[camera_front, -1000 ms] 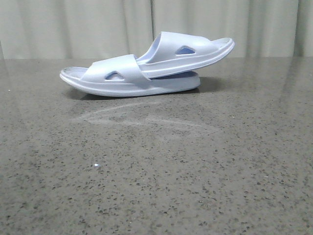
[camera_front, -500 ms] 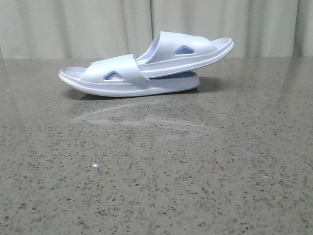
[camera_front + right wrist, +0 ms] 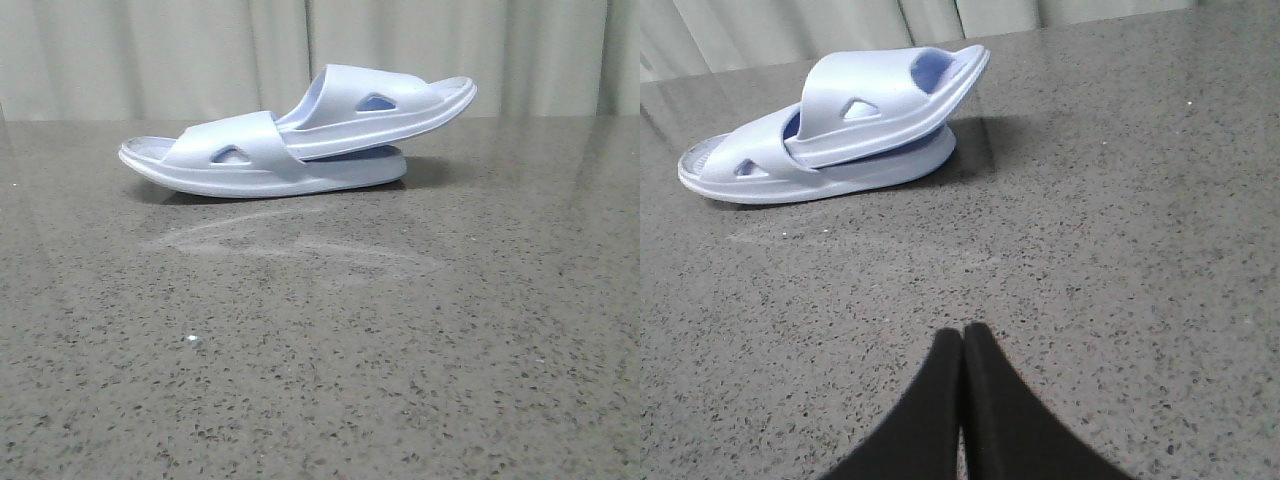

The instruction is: Insert blue slippers together front up

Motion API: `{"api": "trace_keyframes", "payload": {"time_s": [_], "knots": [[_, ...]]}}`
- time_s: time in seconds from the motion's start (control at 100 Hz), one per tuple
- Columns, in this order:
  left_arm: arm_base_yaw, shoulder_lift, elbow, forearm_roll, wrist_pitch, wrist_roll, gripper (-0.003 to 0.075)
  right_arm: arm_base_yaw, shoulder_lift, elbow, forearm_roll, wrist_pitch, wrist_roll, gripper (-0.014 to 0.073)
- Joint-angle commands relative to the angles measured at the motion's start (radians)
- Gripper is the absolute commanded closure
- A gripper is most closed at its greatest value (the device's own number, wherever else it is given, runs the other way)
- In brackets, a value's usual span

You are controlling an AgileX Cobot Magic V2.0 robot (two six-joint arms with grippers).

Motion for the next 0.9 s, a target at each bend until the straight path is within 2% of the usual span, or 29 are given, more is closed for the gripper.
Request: {"api": "trace_keyframes", "payload": {"time_s": [0.0,0.69,0.83,0.89], "knots": [[0.003,-0.03,0.009,-0.013,-0.069,-0.011,0.0705,0.001,0.006,-0.024,0.015,-0.071,-0.003,0.0683],[0.003,-0.03,0.009,-0.013,-0.069,-0.011,0.0705,0.001,0.006,-0.024,0.012,-0.084,-0.003,0.0683],[0.003,-0.03,0.009,-0.013,-0.069,-0.011,0.0705,0.001,0.006,-0.022,-0.134,-0.25,0.01,0.0683],[0.003,-0.03,0.009,-0.013,-0.069,-0.011,0.0705,0.001,0.006,-0.006,-0.261,-0.321,0.068,0.0683]]}}
